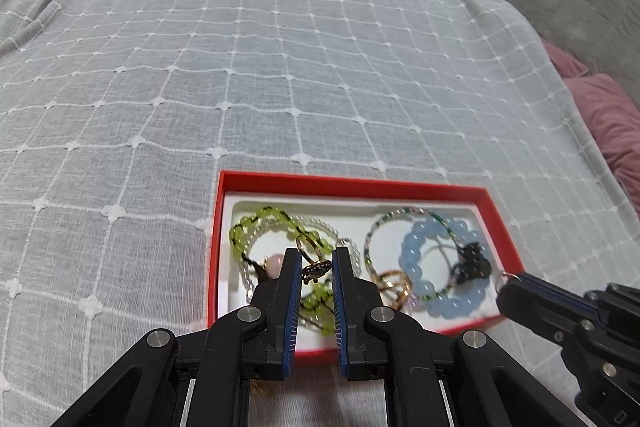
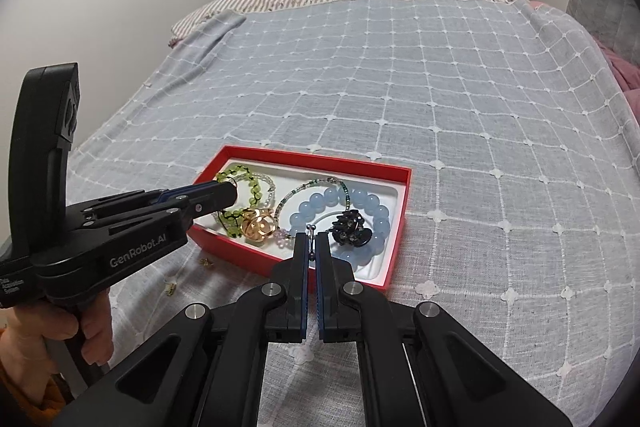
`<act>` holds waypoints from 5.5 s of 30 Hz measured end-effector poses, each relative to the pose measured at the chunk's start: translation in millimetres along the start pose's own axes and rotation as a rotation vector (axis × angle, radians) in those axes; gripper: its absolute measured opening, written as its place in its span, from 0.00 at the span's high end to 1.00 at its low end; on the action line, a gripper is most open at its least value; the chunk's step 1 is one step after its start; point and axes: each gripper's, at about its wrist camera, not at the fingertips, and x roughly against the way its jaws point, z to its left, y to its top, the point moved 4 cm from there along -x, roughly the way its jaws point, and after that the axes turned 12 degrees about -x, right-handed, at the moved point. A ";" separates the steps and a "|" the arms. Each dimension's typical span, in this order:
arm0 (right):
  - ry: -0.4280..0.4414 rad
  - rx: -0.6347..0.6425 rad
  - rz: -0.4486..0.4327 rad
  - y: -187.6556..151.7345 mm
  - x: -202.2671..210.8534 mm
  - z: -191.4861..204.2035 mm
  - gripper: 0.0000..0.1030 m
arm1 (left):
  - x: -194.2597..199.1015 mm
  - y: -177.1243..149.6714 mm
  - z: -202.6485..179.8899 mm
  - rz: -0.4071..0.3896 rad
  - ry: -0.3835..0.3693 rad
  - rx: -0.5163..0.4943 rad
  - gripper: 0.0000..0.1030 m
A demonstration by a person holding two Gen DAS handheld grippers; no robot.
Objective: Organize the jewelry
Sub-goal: 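Carry the silver ring and gold earring into the red box and open both grippers, then withdraw both grippers from the red box toward the last earrings, then grasp the small gold stud earring with the left gripper, then grasp the small gold earring beside the box with the right gripper while the left holds the stud, then carry both earrings into the red box and open both grippers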
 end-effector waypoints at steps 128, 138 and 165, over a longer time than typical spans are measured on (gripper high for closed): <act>-0.144 0.013 0.102 -61.4 -93.2 101.4 0.70 | 56.1 -102.2 77.0 0.215 0.138 -0.040 0.96; -0.133 0.016 0.102 -57.8 -103.6 105.5 0.86 | 56.0 -101.6 76.0 0.214 0.134 -0.037 0.96; -0.081 0.004 0.107 -64.6 -48.3 67.7 0.89 | 59.1 -81.7 57.6 0.174 0.120 -0.028 0.96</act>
